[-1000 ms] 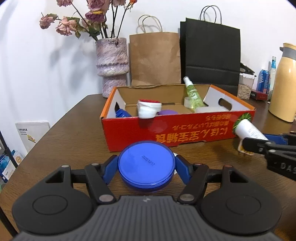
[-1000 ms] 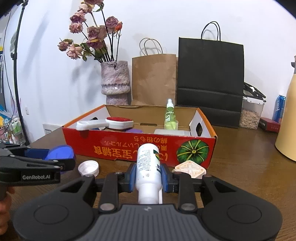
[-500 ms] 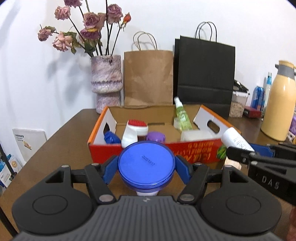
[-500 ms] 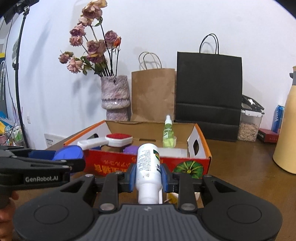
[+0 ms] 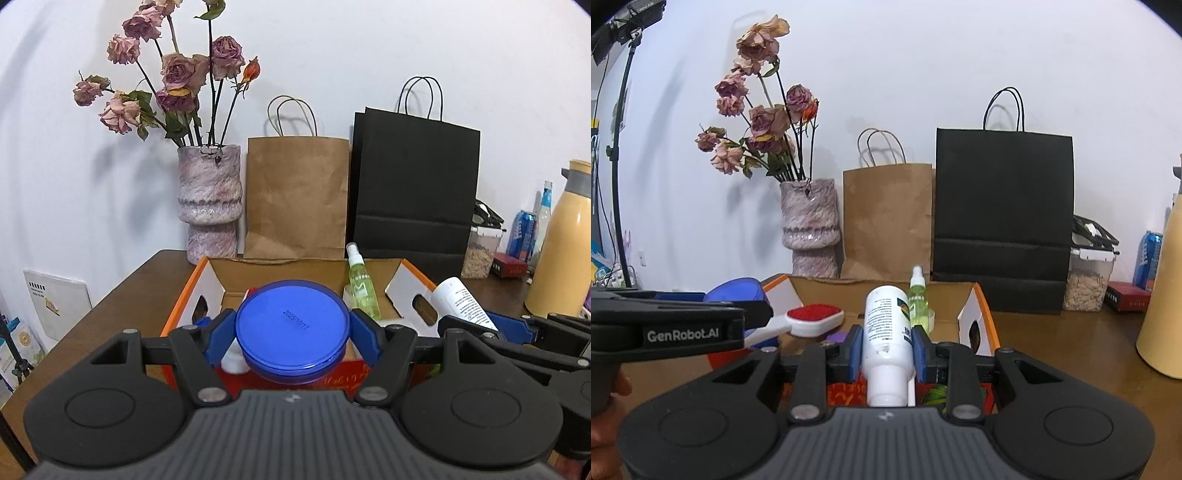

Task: Organize rigid objects
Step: 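Carry the lotion bottle and blue-lidded jar over the cardboard box with both tools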

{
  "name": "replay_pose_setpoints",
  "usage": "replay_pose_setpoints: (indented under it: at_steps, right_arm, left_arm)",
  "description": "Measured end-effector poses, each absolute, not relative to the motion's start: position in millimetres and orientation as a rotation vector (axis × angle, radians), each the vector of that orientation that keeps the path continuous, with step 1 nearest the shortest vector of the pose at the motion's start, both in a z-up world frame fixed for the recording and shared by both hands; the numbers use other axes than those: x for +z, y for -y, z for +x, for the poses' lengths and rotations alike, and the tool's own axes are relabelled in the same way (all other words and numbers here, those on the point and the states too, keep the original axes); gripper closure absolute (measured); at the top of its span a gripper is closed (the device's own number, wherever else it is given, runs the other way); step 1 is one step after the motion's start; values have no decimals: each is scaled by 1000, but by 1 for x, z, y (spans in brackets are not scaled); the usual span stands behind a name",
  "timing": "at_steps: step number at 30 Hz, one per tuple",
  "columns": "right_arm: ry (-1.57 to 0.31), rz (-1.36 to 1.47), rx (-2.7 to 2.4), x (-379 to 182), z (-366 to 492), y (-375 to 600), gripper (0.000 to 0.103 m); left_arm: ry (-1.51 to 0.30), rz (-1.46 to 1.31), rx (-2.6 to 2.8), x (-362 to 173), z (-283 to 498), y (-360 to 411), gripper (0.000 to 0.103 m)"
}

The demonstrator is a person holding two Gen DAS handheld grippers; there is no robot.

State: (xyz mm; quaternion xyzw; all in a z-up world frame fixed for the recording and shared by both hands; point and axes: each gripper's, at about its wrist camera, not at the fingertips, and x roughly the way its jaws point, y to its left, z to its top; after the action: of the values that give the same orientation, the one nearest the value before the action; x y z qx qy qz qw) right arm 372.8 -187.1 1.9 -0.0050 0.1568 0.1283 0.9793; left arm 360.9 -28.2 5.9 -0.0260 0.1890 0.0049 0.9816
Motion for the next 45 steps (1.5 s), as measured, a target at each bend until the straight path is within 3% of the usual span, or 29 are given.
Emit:
replay_pose_setpoints:
  at_steps: [16,45]
  right_arm:
    - [-326,0,255,2,435,189,76]
    - [-463,-63,258,-28,537,182,76]
  left_arm:
    - [-356,-93,19,13,416,35,34]
    - [-483,-14,49,-20,515,28,33]
